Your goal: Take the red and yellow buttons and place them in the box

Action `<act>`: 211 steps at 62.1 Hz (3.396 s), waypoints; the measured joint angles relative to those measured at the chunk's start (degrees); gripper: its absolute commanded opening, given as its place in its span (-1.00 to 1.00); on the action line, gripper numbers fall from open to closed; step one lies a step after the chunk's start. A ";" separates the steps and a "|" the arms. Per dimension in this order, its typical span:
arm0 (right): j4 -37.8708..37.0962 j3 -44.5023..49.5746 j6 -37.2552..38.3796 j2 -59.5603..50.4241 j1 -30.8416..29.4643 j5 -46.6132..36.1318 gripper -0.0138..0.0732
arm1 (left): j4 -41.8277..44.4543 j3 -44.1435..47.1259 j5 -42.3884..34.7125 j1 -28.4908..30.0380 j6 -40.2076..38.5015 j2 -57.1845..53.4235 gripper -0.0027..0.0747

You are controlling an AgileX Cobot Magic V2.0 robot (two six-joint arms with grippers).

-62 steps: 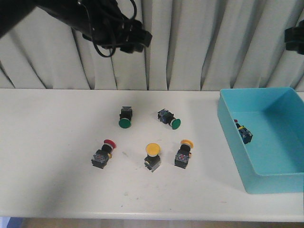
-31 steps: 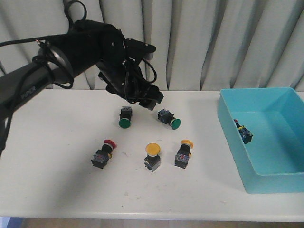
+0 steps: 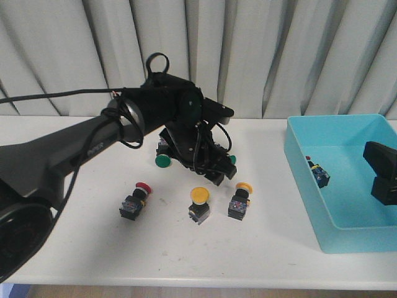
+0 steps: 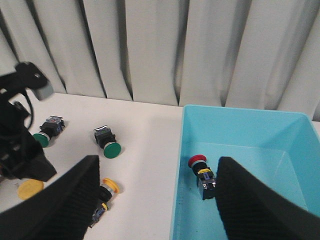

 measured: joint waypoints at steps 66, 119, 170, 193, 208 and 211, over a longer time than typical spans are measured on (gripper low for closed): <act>0.00 0.05 0.05 0.00 1.15 -0.45 0.45 | -0.27 0.00 5.84 -0.39 0.00 3.94 0.34; 0.25 0.05 0.05 9.18 1.20 -1.30 0.45 | -5.39 0.13 7.49 -0.39 4.90 -0.07 -0.95; 2.45 0.05 -19.15 20.00 19.87 -8.66 0.45 | -34.27 0.13 7.40 -0.39 10.87 -14.89 -0.95; 2.34 0.05 -19.40 20.00 19.87 -8.94 -0.06 | -37.32 0.13 9.45 -1.10 10.92 -14.89 -0.94; 2.11 0.12 -19.56 20.00 20.03 -8.13 -0.71 | -35.98 0.13 8.11 -2.64 11.57 -14.93 -0.78; 2.08 0.11 -19.56 20.00 20.03 -8.01 -0.70 | -35.63 0.13 7.99 -2.91 12.17 -14.93 -0.72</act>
